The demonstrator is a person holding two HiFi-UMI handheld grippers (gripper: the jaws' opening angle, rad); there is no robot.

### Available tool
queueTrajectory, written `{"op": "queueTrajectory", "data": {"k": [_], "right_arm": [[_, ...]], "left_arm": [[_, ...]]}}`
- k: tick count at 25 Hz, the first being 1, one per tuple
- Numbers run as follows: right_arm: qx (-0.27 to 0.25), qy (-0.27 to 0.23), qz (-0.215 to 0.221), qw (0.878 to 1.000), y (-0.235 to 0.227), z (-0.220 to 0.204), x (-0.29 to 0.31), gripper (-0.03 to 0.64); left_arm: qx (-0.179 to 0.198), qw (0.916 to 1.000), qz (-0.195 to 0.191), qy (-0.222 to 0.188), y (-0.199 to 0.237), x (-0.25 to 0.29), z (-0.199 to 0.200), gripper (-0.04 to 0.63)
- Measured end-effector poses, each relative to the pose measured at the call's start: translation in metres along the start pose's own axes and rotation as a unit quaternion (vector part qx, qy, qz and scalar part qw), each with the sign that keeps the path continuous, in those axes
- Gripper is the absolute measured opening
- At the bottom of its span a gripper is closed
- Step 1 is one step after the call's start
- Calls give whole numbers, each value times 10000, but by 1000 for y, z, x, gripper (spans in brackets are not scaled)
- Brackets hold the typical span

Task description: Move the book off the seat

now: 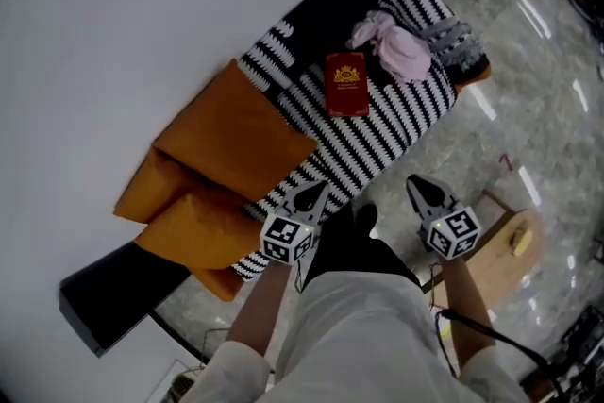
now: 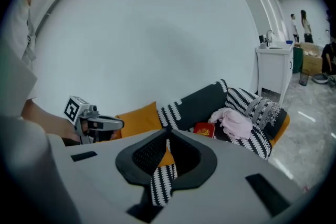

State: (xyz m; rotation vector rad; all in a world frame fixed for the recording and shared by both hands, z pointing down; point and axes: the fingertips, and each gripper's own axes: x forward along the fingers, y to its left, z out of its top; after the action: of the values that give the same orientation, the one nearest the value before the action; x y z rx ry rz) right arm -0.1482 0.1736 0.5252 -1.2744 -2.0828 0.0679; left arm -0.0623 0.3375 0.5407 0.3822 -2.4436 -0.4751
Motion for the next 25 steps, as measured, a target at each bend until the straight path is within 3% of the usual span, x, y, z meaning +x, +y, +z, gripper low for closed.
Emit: {"op": "queueTrajectory", "data": {"k": [12,25], "right_arm": [[385,122,-167,9990,-53,-24,82,49],[730,314,-110,9968,-117,-79,186,51]], "left_arm": [[-214,9992,-128,300,57,85,-25,3],[-452,9968,67,653,135,163,-77,31]]}}
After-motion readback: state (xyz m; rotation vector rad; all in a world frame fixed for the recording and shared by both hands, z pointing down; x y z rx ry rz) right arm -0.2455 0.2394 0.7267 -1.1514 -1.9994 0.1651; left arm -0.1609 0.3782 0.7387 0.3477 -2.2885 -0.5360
